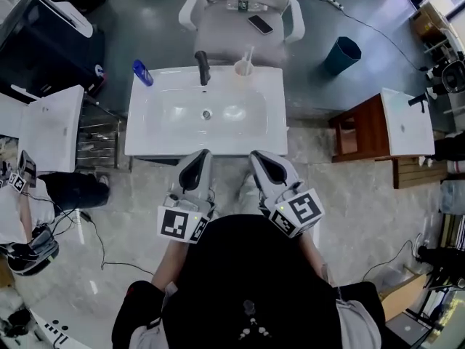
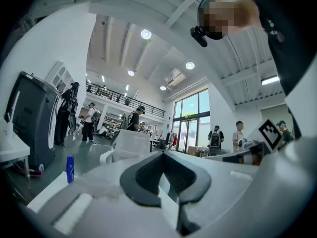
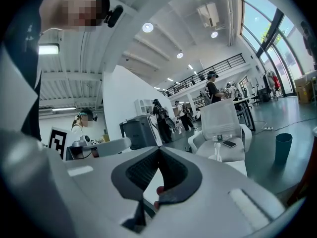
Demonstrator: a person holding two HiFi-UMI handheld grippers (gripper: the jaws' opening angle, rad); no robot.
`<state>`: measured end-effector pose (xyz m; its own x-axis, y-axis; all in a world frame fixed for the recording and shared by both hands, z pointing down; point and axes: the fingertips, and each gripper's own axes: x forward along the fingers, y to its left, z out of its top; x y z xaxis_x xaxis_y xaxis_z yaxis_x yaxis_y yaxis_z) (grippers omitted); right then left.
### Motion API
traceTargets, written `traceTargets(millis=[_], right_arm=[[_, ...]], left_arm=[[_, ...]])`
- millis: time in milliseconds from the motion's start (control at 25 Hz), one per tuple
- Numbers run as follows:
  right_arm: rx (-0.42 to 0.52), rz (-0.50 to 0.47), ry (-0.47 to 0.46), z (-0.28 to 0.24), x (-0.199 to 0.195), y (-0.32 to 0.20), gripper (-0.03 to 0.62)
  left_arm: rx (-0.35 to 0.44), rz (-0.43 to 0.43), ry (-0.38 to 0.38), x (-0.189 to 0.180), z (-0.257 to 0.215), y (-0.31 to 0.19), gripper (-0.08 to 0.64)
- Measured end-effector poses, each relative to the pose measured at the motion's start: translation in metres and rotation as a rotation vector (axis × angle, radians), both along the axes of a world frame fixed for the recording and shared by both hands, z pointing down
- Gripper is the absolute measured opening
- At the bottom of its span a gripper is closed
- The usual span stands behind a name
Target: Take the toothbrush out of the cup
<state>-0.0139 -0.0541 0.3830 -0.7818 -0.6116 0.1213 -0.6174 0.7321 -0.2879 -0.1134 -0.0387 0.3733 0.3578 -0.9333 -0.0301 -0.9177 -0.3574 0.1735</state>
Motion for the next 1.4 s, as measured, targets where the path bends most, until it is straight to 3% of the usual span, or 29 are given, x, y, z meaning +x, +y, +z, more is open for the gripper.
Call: traceTargets(millis=[680,1040,1400], right_arm=[[0.009,-0.102,-0.023,0.002,0.059,-0.120,0.003],[-0.022,-0.061,-0.013,0.010,0.072,-0.148,0.002],[-0.068,0.071,0.041,0.021,0.076,-0.184,0.003]], left_arm=[[-0.010,-0.108,-0.014,0.061,0.007,-0.113,0.002],[-0.037,-0.083,-0.028,0.068,0.019,-0.161,0.002],[-0.088,-0.005,-0.039,0.058,0.050,-0.224,0.002]])
